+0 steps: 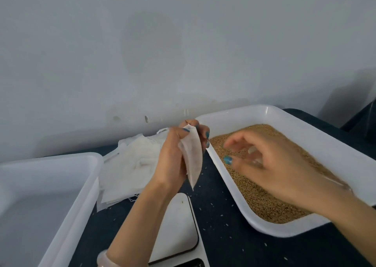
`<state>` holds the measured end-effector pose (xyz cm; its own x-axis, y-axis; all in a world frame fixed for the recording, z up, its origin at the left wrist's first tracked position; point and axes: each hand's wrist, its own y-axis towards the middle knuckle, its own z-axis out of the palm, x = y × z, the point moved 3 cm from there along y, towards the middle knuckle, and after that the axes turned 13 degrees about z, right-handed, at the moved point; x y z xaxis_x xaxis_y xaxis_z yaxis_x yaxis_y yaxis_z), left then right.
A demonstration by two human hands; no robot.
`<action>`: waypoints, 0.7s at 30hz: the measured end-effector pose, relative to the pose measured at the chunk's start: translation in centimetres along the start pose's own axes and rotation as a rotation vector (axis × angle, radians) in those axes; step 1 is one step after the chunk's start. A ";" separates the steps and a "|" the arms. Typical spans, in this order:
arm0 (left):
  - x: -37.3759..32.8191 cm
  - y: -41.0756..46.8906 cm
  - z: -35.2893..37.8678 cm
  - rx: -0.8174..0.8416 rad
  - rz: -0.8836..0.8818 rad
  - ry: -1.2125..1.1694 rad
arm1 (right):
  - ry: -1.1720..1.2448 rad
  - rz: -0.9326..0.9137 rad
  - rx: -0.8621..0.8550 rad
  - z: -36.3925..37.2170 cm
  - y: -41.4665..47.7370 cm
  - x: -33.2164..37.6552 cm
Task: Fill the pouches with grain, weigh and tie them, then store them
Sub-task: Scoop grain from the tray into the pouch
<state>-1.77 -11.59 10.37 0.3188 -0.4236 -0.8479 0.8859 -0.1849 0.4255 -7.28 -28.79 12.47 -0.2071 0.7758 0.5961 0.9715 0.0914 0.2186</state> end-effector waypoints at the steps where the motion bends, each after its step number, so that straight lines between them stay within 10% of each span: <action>1: -0.2 -0.2 -0.1 -0.026 -0.001 0.095 | 0.036 -0.056 -0.011 0.8 -0.2 1.7; 12: -3.7 -2.3 -4.3 -0.486 -0.018 0.554 | 0.381 -0.106 -0.057 9.7 1.6 5.6; 21: -1.0 -10.0 -11.6 -0.012 -0.039 0.912 | 0.526 -0.016 0.146 15.0 1.5 2.4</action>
<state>-7.02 0.94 3.35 0.4266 0.4489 -0.7852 0.9036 -0.1731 0.3919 -4.56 -17.42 2.67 -0.2151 0.3604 0.9077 0.9660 0.2153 0.1434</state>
